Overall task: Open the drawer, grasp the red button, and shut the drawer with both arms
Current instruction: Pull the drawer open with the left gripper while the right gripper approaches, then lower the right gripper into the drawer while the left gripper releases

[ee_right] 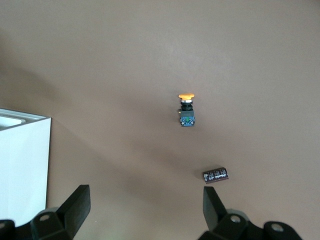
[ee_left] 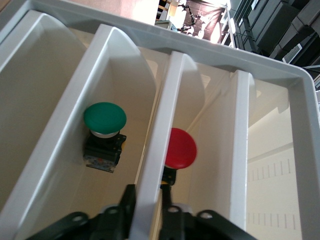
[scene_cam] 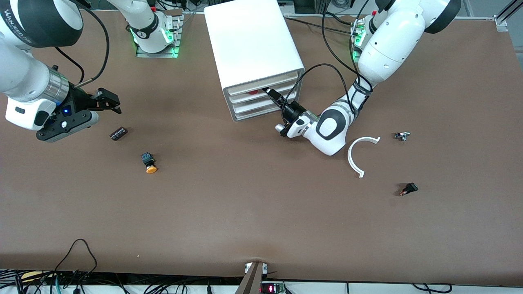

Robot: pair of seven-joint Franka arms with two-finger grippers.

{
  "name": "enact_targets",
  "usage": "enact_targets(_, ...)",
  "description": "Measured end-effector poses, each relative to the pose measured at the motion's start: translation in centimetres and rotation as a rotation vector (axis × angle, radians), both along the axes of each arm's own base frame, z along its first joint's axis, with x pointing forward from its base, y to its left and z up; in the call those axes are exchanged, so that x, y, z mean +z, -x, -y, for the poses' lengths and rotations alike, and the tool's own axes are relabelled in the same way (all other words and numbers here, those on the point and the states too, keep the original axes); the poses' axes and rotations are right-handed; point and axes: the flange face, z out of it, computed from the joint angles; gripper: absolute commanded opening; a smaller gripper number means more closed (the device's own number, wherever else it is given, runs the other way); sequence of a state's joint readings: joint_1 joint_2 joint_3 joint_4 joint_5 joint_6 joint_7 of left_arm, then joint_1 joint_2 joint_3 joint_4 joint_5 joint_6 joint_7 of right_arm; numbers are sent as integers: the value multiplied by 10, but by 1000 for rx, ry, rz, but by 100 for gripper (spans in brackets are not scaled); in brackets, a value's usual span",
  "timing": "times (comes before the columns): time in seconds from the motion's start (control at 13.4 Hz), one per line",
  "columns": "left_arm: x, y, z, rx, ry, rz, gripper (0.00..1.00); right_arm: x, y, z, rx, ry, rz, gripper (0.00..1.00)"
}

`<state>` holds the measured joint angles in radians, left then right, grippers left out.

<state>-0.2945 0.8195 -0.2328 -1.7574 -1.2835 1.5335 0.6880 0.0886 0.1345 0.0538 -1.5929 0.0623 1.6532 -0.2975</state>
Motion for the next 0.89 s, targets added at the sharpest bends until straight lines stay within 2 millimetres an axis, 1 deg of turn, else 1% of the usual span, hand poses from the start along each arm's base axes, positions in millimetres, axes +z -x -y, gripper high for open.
enact_targets(0.07, -2, 1, 0, 0, -4, 2, 11, 0, 0, 0, 0, -2, 3, 100)
enact_targets(0.45, -3, -1, -2, 6, 2, 18, 11, 0, -1, -3, -4, -26, 0, 100)
enact_targets(0.6, -3, -8, -10, 23, 0, 24, 11, -2, -1, -6, -8, -54, -6, 100)
enact_targets(0.74, -3, -19, -21, 69, -1, 26, 11, -7, -4, -9, -6, -58, -7, 100)
enact_targets(0.89, -2, -32, -32, 123, -10, 27, 11, -12, -5, -19, 7, -61, -12, 100)
